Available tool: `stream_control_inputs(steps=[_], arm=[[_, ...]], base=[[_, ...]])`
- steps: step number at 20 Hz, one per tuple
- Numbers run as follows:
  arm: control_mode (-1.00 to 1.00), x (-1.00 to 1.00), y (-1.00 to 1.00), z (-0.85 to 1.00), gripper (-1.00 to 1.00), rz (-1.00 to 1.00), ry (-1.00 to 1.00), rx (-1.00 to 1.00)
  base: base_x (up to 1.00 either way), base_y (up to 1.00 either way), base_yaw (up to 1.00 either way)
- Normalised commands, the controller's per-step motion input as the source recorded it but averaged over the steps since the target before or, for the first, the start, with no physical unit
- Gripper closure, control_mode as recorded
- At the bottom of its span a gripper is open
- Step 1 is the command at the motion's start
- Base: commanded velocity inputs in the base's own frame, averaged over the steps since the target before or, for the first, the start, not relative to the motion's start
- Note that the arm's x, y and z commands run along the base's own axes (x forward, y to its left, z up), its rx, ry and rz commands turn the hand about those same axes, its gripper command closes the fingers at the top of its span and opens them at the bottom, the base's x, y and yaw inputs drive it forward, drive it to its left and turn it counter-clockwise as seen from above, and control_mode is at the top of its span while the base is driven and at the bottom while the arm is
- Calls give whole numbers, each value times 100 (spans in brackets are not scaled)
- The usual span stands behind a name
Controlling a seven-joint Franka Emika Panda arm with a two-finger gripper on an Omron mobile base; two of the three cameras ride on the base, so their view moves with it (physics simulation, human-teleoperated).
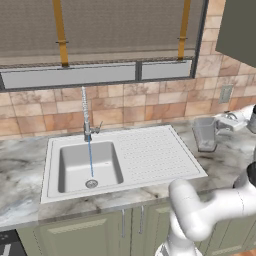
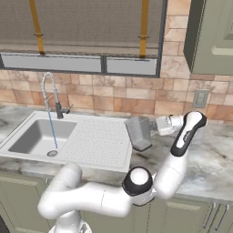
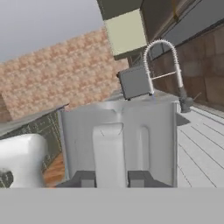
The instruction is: Turn on the sink faucet and place the jug under the water for a few seconds to fill it up.
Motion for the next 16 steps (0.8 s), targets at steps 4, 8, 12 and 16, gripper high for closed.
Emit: stream_control_inputs(steps=[4, 8, 12, 16], arm=[[-100, 0, 100, 0, 100, -1, 8, -3], [-100, 0, 100, 0, 100, -6, 2, -2], [-100, 0, 100, 5, 100, 0, 9, -1], [-100, 0, 100, 0, 100, 0, 0, -3]], base=[[0, 0, 0], [0, 0, 0], [0, 0, 0], [0, 0, 0]])
